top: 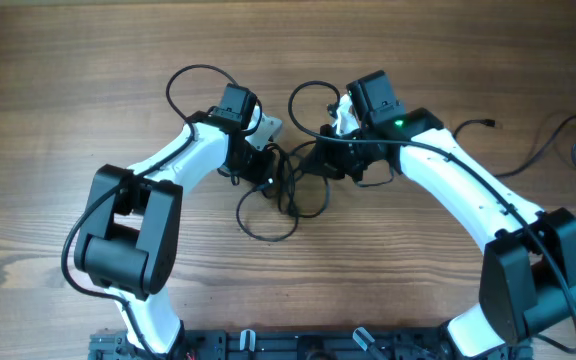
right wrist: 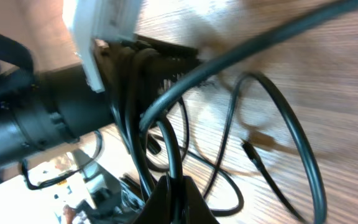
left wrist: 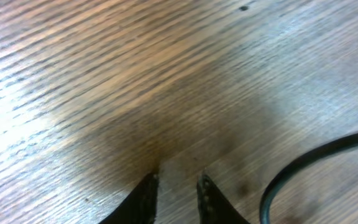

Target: Untangle cables

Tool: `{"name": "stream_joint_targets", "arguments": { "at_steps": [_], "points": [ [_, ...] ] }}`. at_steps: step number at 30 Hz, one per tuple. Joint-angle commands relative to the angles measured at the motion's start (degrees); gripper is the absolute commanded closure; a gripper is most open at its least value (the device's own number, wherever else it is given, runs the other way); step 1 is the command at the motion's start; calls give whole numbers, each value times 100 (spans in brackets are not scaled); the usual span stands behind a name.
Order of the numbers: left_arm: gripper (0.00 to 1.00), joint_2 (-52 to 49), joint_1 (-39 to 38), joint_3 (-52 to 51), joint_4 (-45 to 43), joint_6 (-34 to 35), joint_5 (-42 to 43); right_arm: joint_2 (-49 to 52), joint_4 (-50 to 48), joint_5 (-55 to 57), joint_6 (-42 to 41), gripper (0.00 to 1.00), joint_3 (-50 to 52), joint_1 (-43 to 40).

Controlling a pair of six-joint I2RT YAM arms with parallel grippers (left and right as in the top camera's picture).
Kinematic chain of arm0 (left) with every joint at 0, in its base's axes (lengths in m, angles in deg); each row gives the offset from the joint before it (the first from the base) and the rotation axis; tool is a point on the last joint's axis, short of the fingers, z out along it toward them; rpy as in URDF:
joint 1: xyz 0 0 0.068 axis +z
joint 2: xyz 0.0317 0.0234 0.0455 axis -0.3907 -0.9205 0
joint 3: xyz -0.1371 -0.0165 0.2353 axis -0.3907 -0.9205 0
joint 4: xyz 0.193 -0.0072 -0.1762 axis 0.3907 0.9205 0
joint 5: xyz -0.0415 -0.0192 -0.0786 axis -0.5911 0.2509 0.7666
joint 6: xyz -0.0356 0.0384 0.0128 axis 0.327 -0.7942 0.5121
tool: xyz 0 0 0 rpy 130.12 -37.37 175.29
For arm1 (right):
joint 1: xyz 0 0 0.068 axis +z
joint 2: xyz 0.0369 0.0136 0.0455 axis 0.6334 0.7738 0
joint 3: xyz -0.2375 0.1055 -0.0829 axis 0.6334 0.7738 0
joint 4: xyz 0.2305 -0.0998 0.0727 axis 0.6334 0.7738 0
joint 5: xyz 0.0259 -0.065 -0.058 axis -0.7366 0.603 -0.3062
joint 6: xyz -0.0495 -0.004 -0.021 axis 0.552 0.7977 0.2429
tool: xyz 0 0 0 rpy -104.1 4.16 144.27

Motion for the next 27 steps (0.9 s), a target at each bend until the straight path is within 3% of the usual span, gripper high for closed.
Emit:
{"name": "stream_joint_targets", "arguments": {
  "at_steps": [1,5,9,11,13,18,21,23,26,27],
  "points": [
    [85,-245,92,-35,-55,833,-1357,-197,841,509,815,95,-555,-280],
    [83,-245,514,-35,15,1381,-1700,-400,2441,2592,1169,96,-1628,-501],
    [82,-245,1113,-35,203,2024,-1886,-485,2739,4846,1449,96,-1779,-507],
    [82,-245,1530,-35,321,2583,-2129,-485,2752,5187,1451,96,-1779,-579],
    [89,-245,2020,-35,317,3034,-2079,-485,2741,5292,1497,96,-1779,-678],
    [96,-245,2892,-35,291,3338,-1453,-485,2614,6749,1578,96,-1779,-911],
    [96,-245,3018,-35,297,3425,-1180,-481,2337,5587,2210,96,-1777,-977],
    [96,-245,3018,-35,299,3423,-1209,-481,2310,5637,2212,96,-1777,-979],
    [96,-245,3064,-35,297,3482,-1493,-470,2465,7580,1510,96,-1753,-1128],
    [96,-245,3080,-35,295,3491,-1397,-470,2428,7523,1526,96,-1727,-1191]
  ]
}}
